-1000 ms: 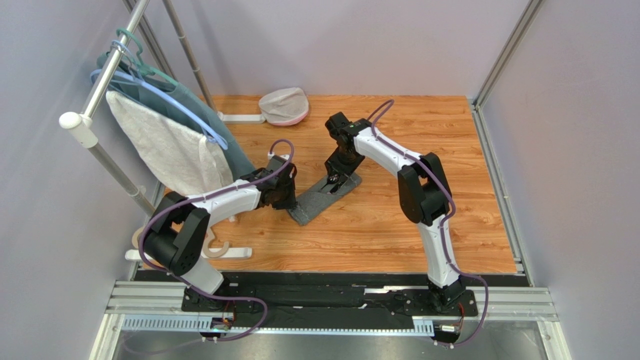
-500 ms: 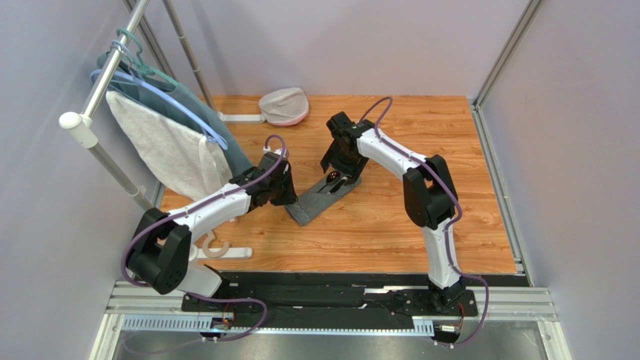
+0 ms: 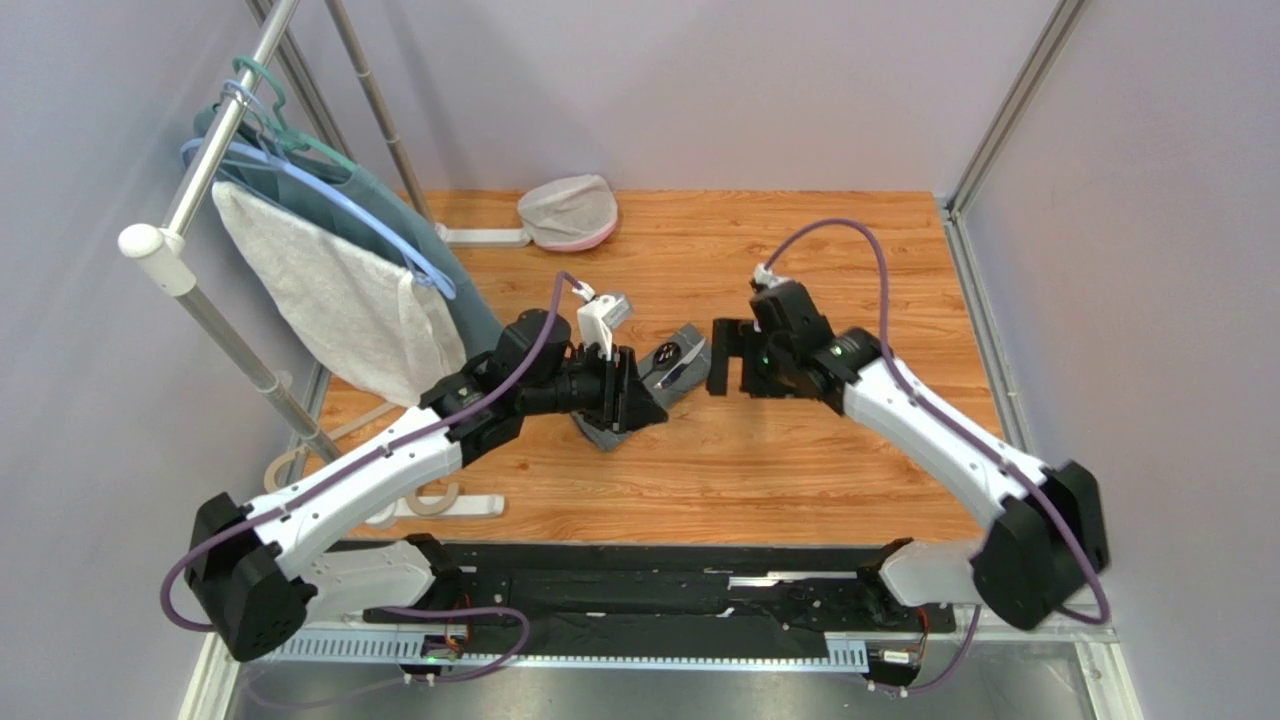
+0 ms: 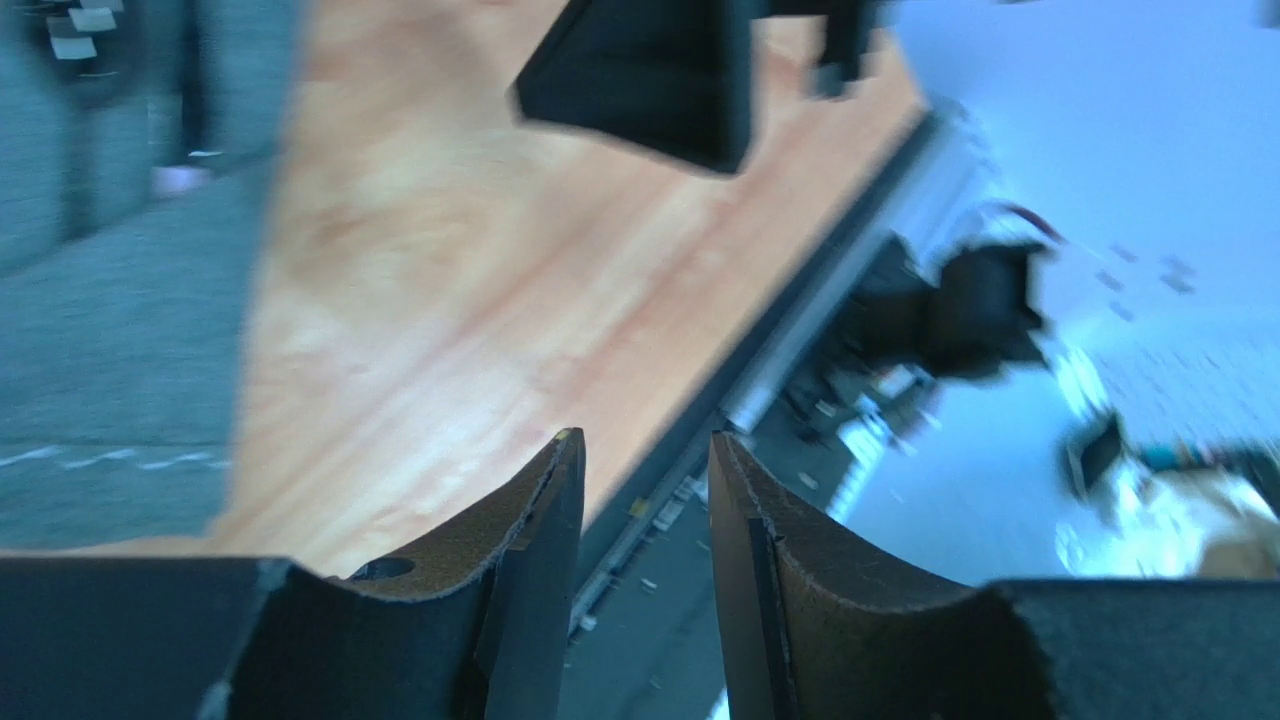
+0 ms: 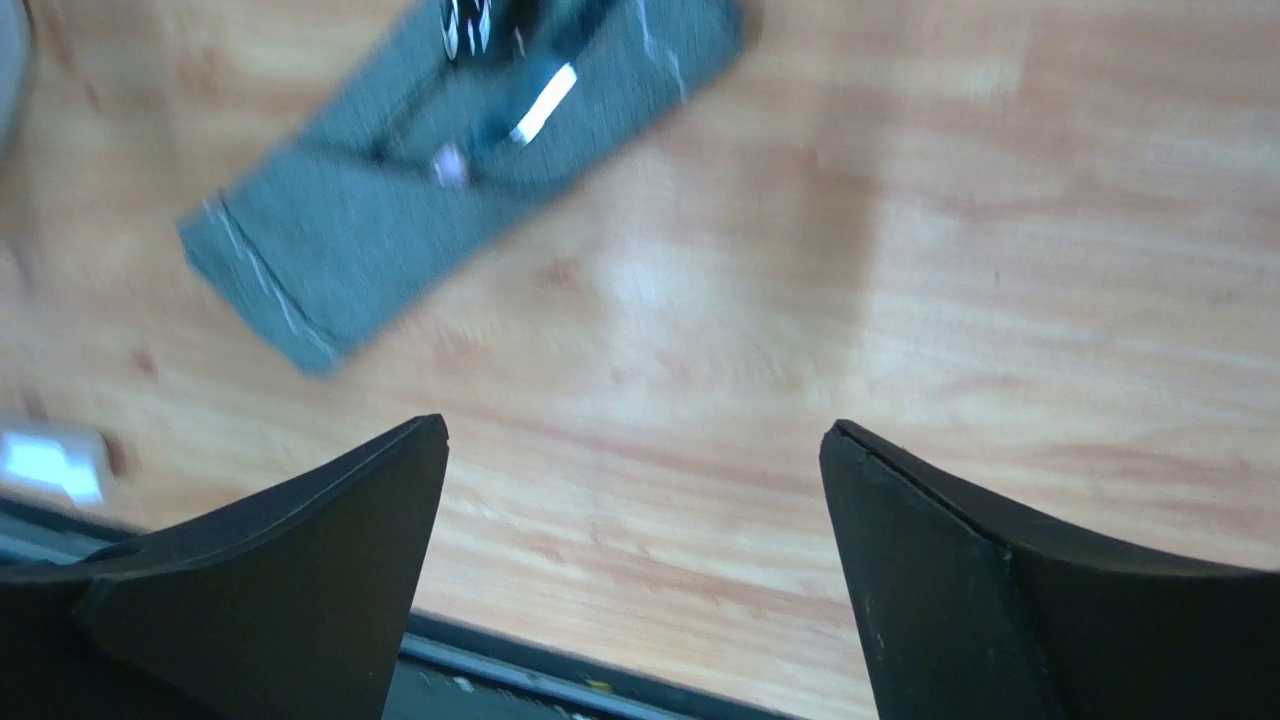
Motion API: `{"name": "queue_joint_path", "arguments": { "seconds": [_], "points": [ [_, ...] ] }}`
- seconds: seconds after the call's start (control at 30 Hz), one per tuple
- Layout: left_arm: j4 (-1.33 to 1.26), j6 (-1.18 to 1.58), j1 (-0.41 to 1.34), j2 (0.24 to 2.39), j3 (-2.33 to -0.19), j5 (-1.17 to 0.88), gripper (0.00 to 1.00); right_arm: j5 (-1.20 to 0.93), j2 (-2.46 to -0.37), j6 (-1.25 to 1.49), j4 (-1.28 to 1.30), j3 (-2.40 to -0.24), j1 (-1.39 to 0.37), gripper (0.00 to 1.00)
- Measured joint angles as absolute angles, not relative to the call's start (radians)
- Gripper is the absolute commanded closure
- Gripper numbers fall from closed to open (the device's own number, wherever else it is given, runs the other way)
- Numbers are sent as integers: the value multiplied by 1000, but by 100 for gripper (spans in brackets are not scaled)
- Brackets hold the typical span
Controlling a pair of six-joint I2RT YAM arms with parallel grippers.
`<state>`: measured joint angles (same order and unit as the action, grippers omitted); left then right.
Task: Fold the napkin into a case and place the utensils inside
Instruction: Reset both arms
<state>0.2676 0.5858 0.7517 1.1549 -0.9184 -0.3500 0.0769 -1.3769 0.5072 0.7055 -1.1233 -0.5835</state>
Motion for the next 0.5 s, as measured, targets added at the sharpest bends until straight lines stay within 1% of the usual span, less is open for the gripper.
{"name": "queue_joint_path", "arguments": {
  "seconds": [0.03,0.1,0.17,0.2,0.3,0.4,0.5],
  "points": [
    [247,593,770,1130,-908,-374,42,57,-1321,491,691,-1064,-585,0],
    [157,614,796,1055,-845,-403,34,12,-1191,468,651,-929,-594,0],
    [53,643,816,971,-752,-415,34,-22,-1066,463,607,-818,-602,0],
    [10,658,825,929,-706,-418,32,-36,-1002,464,593,-770,-605,0],
    [-120,697,849,808,-566,-424,30,-62,-760,475,575,-650,-609,0],
    [-193,720,861,706,-487,-416,29,-62,-535,494,553,-572,-609,0],
    [-239,738,863,607,-440,-407,29,-52,-376,530,529,-512,-609,0]
  ]
}}
